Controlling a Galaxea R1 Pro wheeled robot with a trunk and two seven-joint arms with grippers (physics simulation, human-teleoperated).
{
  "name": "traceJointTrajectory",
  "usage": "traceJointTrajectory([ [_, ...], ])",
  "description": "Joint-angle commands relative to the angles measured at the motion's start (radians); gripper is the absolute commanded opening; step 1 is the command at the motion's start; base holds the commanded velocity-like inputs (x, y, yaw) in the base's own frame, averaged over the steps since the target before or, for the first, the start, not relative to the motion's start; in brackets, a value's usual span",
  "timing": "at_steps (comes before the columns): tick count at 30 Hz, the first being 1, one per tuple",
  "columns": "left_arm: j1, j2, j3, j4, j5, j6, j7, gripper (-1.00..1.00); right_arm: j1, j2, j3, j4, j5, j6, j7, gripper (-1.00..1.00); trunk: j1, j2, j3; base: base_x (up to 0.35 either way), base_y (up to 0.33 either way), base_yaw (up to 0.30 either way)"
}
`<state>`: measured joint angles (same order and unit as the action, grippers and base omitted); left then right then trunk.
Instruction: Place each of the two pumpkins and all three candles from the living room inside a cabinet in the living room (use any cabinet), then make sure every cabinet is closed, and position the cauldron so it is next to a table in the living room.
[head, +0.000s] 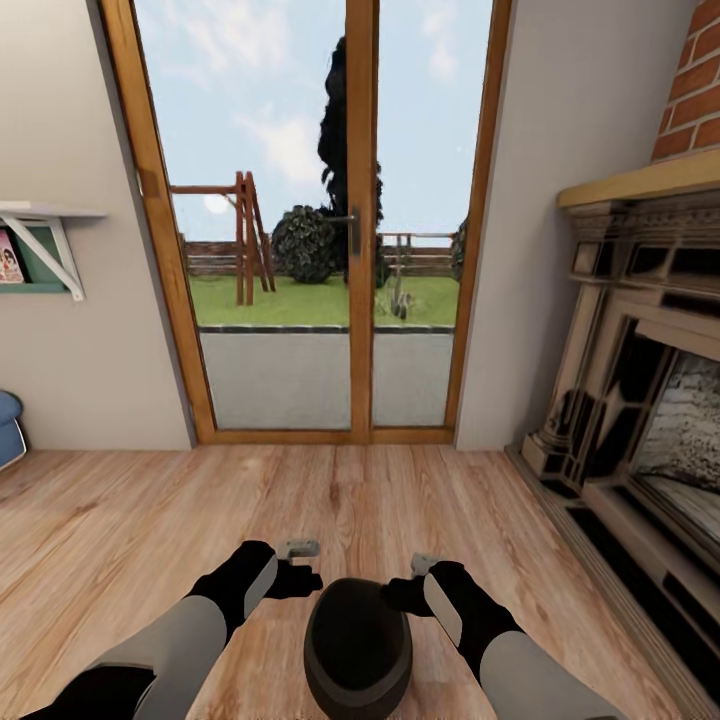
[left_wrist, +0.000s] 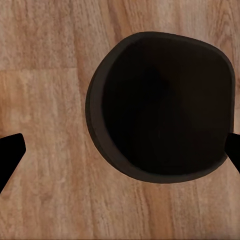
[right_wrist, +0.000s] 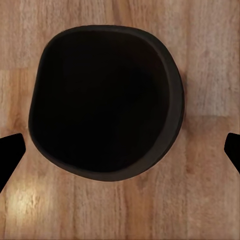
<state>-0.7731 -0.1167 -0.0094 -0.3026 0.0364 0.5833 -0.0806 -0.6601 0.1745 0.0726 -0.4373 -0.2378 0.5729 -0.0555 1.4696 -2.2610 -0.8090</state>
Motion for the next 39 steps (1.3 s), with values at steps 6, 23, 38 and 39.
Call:
traceJointTrajectory([
  [6, 0.000, -0.001, -0.001, -0.001, 0.002, 0.003, -0.001, 1.00, -0.001, 0.000, 0.003, -0.001, -0.009, 0.004, -0.006, 1.00, 0.023, -0.043, -0.020, 0.000, 0.000, 0.000],
  [23, -0.001, -0.001, -0.001, -0.001, 0.002, 0.003, -0.001, 1.00, 0.000, 0.000, 0.003, 0.000, -0.011, 0.004, -0.006, 1.00, 0.088, -0.162, -0.073, 0.000, 0.000, 0.000],
  [38, 0.000, -0.003, -0.001, -0.001, 0.002, -0.001, -0.002, 1.00, 0.000, 0.000, 0.003, 0.000, -0.011, 0.003, -0.006, 1.00, 0.132, -0.240, -0.123, 0.000, 0.000, 0.000],
  [39, 0.000, -0.003, -0.002, -0.001, 0.002, -0.005, -0.002, 1.00, 0.000, 0.000, 0.003, 0.000, -0.011, 0.003, -0.006, 1.00, 0.133, -0.240, -0.127, 0.000, 0.000, 0.000],
])
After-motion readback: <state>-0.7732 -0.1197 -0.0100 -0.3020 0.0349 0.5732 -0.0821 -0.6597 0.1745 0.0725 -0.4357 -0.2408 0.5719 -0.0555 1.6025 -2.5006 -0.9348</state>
